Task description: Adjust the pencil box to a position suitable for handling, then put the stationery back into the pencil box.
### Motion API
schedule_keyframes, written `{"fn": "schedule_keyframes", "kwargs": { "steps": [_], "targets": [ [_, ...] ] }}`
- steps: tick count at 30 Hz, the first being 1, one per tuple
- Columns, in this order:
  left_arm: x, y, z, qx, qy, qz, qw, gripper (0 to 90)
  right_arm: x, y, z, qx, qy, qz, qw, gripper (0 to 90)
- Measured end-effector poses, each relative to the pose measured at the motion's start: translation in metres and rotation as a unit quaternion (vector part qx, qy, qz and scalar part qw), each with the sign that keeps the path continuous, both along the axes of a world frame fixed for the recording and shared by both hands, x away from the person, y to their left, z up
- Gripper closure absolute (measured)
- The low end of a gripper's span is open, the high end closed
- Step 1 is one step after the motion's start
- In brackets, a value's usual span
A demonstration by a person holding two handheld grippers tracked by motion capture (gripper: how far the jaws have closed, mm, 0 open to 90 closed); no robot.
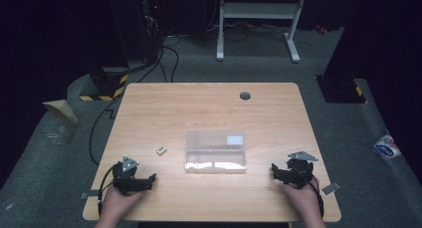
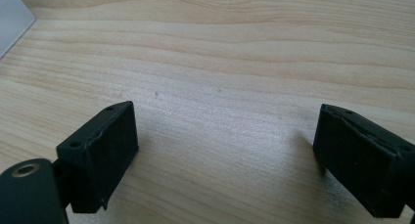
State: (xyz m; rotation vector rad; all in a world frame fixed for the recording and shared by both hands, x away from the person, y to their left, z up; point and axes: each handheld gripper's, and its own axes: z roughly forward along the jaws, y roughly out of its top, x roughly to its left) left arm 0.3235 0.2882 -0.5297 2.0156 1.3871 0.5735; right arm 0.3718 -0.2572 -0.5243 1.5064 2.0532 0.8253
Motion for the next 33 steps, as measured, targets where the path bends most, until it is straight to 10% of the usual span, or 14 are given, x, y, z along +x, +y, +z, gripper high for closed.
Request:
{"fn": "schedule_keyframes", "kwargs": {
  "steps": [33],
  "targets": [
    [0.001,-0.008,0.019,-0.024,-0.021,-0.015,0.9994,0.4,0.000,0.001,0.000,0.000,0.001,0.006,1.0000,8.3]
  ]
}}
